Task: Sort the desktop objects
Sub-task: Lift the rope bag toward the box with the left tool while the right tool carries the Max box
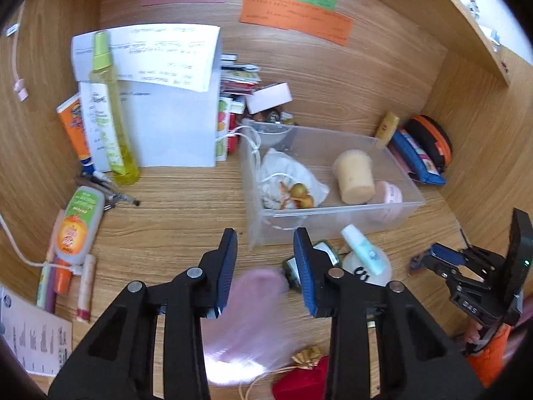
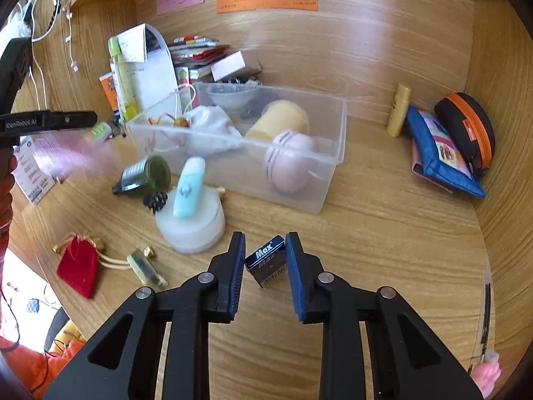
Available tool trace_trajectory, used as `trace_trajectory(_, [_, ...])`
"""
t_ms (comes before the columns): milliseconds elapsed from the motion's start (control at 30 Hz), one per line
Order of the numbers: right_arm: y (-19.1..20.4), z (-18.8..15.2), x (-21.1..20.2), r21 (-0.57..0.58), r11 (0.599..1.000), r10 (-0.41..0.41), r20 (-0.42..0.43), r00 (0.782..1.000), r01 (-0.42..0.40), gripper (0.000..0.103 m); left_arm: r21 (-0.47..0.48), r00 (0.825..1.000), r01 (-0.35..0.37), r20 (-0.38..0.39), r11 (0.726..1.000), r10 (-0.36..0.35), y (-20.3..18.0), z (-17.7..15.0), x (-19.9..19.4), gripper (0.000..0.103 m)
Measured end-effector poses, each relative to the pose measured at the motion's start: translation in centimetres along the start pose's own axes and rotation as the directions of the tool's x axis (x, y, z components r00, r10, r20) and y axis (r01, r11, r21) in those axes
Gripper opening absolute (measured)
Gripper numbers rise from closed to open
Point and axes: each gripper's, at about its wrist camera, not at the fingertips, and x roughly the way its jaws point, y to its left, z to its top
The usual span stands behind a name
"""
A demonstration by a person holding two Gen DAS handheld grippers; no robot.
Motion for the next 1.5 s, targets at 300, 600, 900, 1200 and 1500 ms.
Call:
trace_trajectory(300, [0.8, 0.2, 2.1, -0.037, 0.999, -0.004, -0.049, 0.999, 0.002, 0.022, -0.014, 0.995, -0.078, -0.06, 0.997, 0.077, 2.4, -2.0, 1.1, 0.045])
trace_trajectory(600, [0.3, 0.2, 4.6, -0.027, 1.0, -0.003, -0.11, 0.994, 0.0, 0.022, -0.02, 0.987, -0.096, -0.131, 0.995, 0.093, 4.9, -5.9, -0.1, 0.075])
trace_trajectory(900, [0.0, 0.5, 5.8, 0.003, 1.0, -0.002, -0.117, 0.993, 0.002, 0.01, -0.008, 0.978, -0.107, -0.182, 0.994, 0.104, 4.5, -7.4, 3.3, 0.029])
trace_trajectory(1200, [-0.7, 1.4, 4.5, 0.037, 0.999, 0.011, -0.062, 0.998, -0.009, 0.007, -0.072, 0.989, -0.1, -0.115, 0.992, 0.092, 5.0, -6.2, 2.4, 0.02])
trace_trajectory(1500, [-0.4, 2.1, 6.3, 0.018, 1.0, -0.016, -0.124, 0.992, 0.018, 0.019, -0.08, 0.998, -0.053, -0.032, 0.995, 0.051, 4.1, -4.0, 1.1, 0.02])
